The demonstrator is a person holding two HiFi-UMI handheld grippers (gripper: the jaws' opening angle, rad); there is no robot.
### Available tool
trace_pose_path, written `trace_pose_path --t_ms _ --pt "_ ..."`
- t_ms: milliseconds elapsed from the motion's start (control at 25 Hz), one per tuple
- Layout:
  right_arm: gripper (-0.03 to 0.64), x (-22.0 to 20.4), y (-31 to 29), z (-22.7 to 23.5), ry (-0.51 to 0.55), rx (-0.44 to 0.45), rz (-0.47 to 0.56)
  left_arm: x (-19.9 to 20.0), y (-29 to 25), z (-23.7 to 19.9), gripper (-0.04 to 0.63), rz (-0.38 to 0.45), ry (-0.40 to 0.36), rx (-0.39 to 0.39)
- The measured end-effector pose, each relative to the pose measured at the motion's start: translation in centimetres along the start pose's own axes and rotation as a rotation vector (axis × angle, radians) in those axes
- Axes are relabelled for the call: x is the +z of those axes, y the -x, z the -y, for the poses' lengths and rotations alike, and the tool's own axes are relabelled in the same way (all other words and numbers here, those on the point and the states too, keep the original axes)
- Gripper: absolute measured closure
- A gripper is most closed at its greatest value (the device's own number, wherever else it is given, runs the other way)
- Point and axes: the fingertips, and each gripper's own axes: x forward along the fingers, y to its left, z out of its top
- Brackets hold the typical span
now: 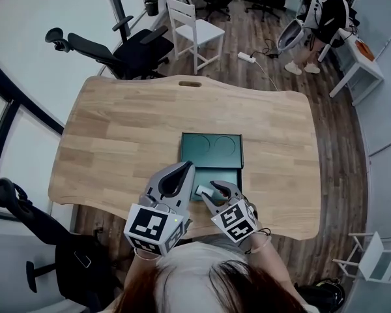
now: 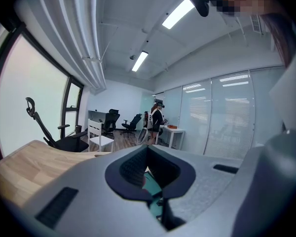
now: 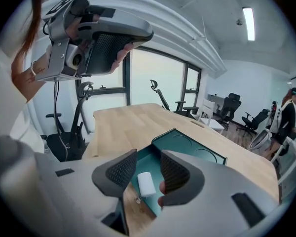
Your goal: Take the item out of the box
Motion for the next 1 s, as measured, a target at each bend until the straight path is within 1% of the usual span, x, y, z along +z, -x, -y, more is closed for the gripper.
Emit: trace_pose_path --t_ms 240,560,840,1000 --pt "0.44 -1.3 -1.6 0.2 0.012 0.043 -0.058 -0.1 -1.0 -0.6 0.589 -0.009 0.012 0.013" --pt "0.434 -3.2 -4.1 0.4 0.004 0.1 -0.15 -0.5 -2.4 -1.4 0.589 -0.025 0.023 0.025" --pt "0.431 -4.9 -5.7 0.2 -0.014 0.179 -0.238 -0.7 -3.6 -2.2 0.589 -0.041 0.034 0.038" --pt "0.425 -5.6 -6.6 0.2 -0.014 0.205 -0.274 -0.7 -4.2 -2.8 0.589 -0.046 0.037 0.043"
